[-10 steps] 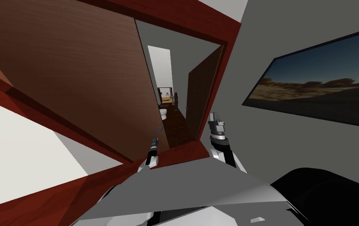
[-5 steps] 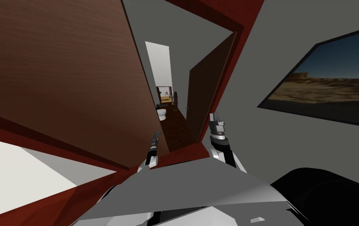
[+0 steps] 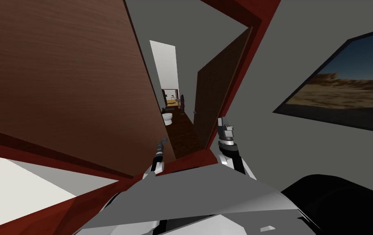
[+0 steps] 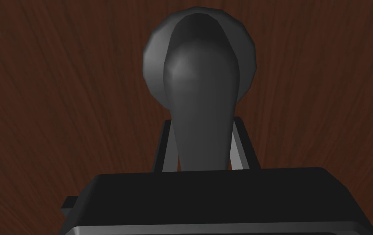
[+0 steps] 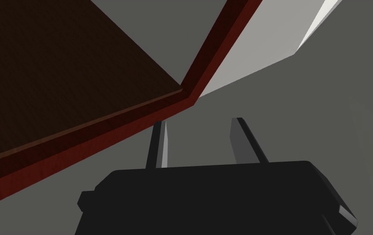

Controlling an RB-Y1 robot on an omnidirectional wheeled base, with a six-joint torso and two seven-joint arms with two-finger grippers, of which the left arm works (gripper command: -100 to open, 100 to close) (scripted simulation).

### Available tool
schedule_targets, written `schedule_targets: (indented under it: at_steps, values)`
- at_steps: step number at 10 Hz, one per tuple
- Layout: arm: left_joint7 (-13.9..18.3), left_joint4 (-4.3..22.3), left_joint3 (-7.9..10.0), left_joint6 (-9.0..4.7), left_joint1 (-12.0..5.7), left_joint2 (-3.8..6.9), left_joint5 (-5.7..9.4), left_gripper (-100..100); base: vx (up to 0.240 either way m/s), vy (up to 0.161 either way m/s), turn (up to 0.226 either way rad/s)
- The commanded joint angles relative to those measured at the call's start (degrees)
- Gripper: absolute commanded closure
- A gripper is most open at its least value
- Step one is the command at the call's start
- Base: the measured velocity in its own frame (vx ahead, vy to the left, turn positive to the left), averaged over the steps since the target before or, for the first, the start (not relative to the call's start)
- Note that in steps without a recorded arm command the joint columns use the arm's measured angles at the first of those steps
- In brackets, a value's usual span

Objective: Push the door open

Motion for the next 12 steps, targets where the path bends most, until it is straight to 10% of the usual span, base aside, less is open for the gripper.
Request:
schedule_targets:
  at_steps: [1,12]
  values:
    - [0.02,0.10,-0.08,-0.06,0.22,-0.15,-0.03,100,0.000,0.000,0.000]
    - [-1.57,0.59,4.34,-0.35,0.57,1.20,2.79,100,0.150,-0.024,0.031]
